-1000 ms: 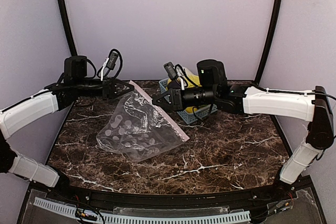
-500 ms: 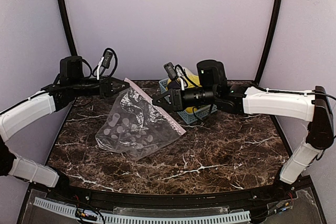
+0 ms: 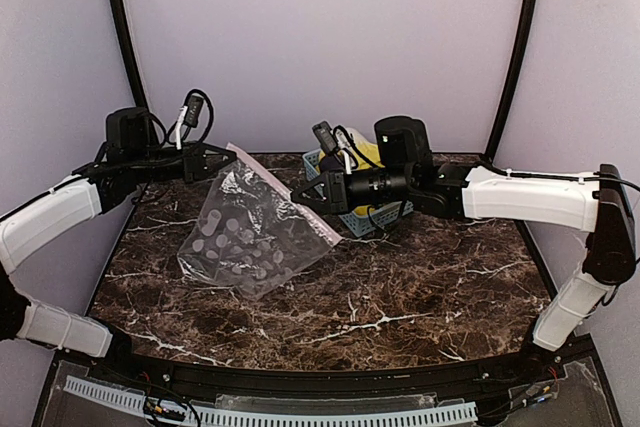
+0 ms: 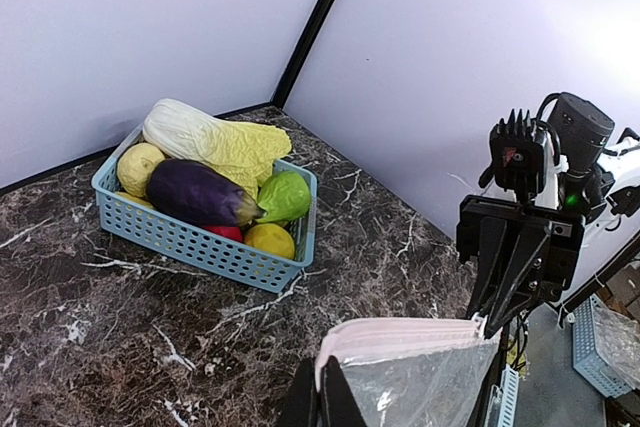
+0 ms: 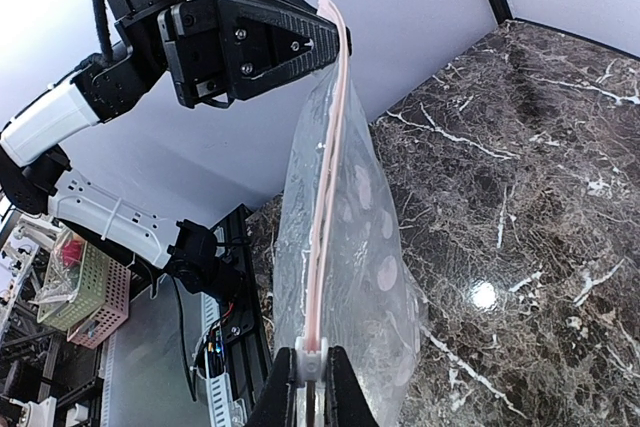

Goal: Place the food in the zip-top bag and seal the zipper
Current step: Unzip the zipper from the zipper food storage bag.

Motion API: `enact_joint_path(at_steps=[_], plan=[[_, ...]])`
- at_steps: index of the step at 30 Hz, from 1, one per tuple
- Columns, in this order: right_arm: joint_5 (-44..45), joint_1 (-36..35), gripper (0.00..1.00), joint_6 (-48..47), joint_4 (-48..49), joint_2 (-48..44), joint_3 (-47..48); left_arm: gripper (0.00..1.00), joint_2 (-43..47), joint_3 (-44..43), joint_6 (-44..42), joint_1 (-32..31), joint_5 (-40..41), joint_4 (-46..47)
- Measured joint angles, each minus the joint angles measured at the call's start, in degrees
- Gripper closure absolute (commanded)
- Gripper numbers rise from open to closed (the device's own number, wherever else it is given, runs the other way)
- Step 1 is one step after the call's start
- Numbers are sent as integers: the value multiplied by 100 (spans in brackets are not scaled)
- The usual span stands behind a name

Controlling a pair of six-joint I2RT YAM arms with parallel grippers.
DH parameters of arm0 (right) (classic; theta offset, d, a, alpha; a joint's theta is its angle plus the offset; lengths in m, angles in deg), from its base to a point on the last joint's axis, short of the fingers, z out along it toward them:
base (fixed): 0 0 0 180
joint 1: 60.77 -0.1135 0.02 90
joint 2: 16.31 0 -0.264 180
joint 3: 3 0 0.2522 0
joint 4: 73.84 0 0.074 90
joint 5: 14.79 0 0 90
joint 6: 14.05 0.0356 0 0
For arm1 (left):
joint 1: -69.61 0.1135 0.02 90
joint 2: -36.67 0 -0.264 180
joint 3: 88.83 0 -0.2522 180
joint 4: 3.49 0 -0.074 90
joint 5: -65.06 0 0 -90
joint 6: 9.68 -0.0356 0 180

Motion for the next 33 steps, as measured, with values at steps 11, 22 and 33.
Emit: enact_joint_path(at_steps=[11,22,33], plan=[[2,0,100,0,0,0,0,99,72,50,114,195,66,26],[2,7,100,2,4,0,0,99,175,90,149,409,105,114],[24,9,100,2,63,0,-2,99,295,122,203,632,55,127]])
